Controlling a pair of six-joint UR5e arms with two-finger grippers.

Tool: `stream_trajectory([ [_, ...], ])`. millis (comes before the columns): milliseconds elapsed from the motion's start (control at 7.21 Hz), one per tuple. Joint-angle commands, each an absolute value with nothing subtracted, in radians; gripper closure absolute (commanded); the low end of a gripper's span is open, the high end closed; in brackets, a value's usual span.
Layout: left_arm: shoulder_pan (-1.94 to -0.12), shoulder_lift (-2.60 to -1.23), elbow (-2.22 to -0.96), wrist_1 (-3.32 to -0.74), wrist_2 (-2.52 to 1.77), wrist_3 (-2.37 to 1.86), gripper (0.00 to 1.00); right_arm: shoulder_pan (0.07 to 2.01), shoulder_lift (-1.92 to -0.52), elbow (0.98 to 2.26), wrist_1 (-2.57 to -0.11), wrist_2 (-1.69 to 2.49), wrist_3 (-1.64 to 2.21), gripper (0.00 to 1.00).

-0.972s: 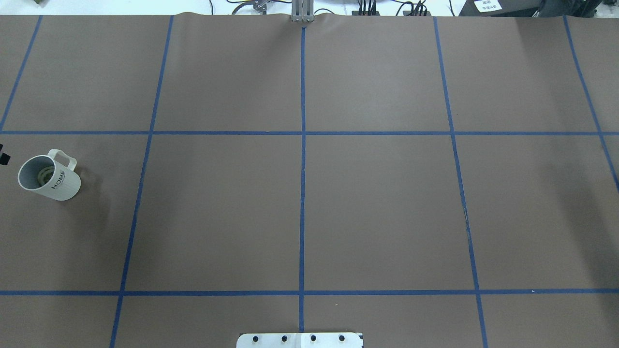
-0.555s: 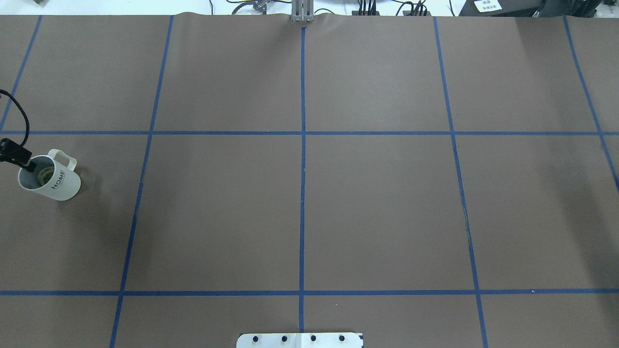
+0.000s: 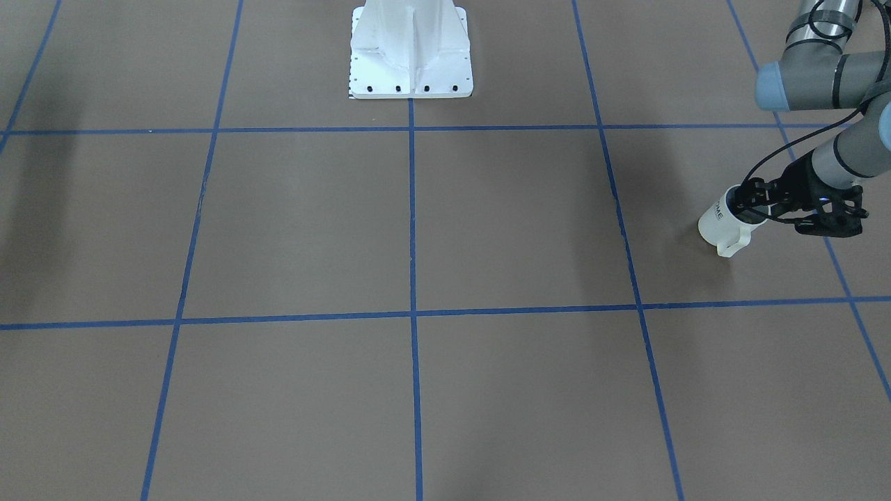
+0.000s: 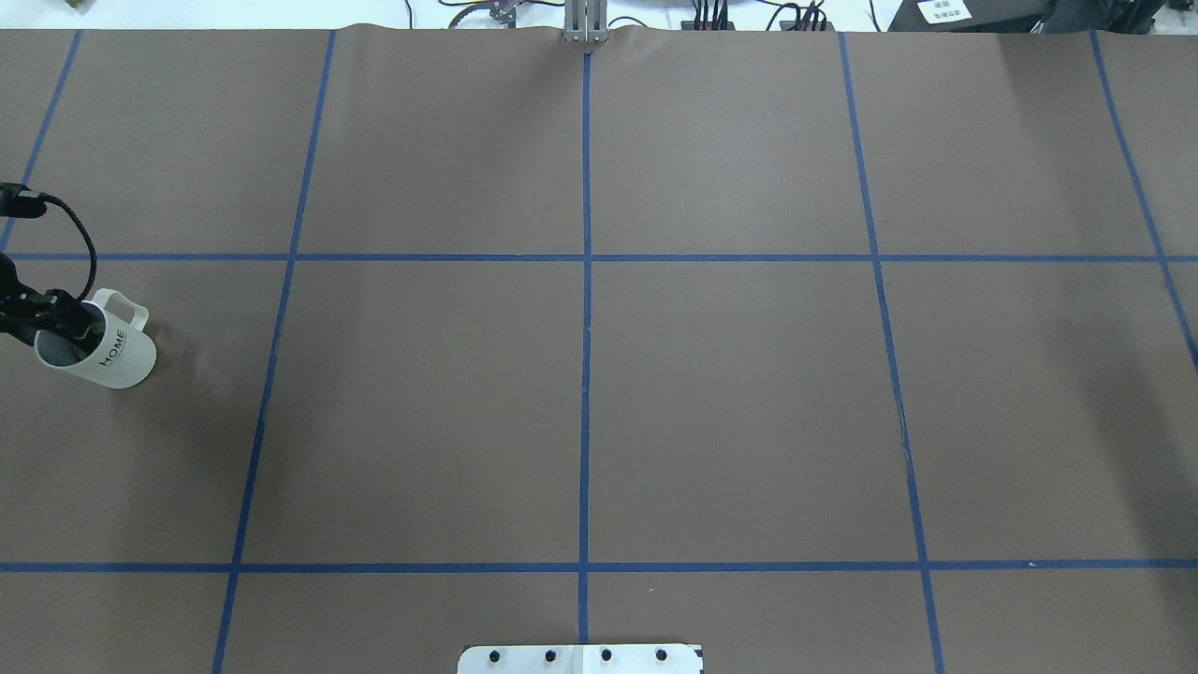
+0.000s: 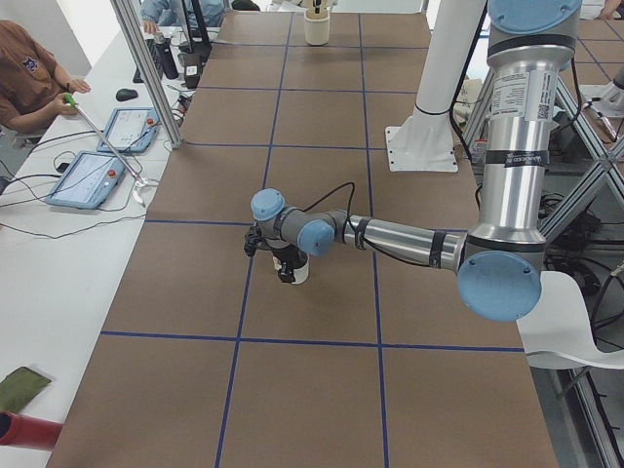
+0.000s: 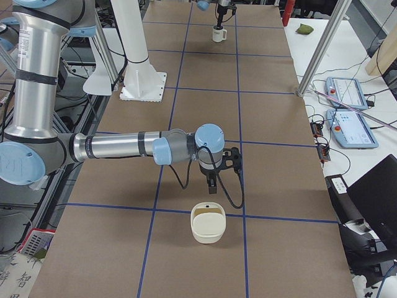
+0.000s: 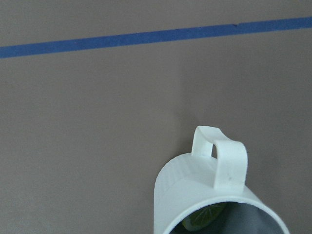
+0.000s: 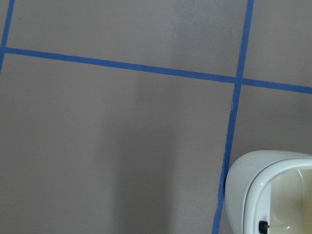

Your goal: Left arm hands cup to right arm to dump lemon

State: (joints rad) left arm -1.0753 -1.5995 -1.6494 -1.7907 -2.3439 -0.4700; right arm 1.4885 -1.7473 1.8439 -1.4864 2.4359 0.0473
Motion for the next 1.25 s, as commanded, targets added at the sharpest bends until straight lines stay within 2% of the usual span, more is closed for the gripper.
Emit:
stream_trajectory([
  [0,-1.075,-1.598,-1.649,-1.781,-2.349,-0.474,1.00,1.485,-1.747,1.844,-1.486,2.436,0.049,0.00],
  [139,-1.089,-1.600,-1.667,-1.779,-2.352,-0.472,1.00,1.485,-1.744,1.844,-1.485,2.436,0.049,0.00],
  [278,-1.119,-1.604,-1.748,-1.711,-2.355,-0.474,1.00,1.485,-1.741,1.845,-1.485,2.436,0.049,0.00],
  [555,-1.126,-1.707,-1.929,-1.484,-2.345,-0.576,1.00,1.477,-1.711,1.851,-1.470,2.436,0.052,0.00],
  [833,-1.082,-1.840,-1.944,-1.477,-2.350,-0.823,1.00,1.416,-1.666,1.844,-1.351,2.434,0.052,0.01],
  [1110,-0.976,-1.990,-1.925,-1.476,-2.349,-1.105,1.00,1.370,-1.591,1.844,-1.216,2.427,0.227,0.07],
])
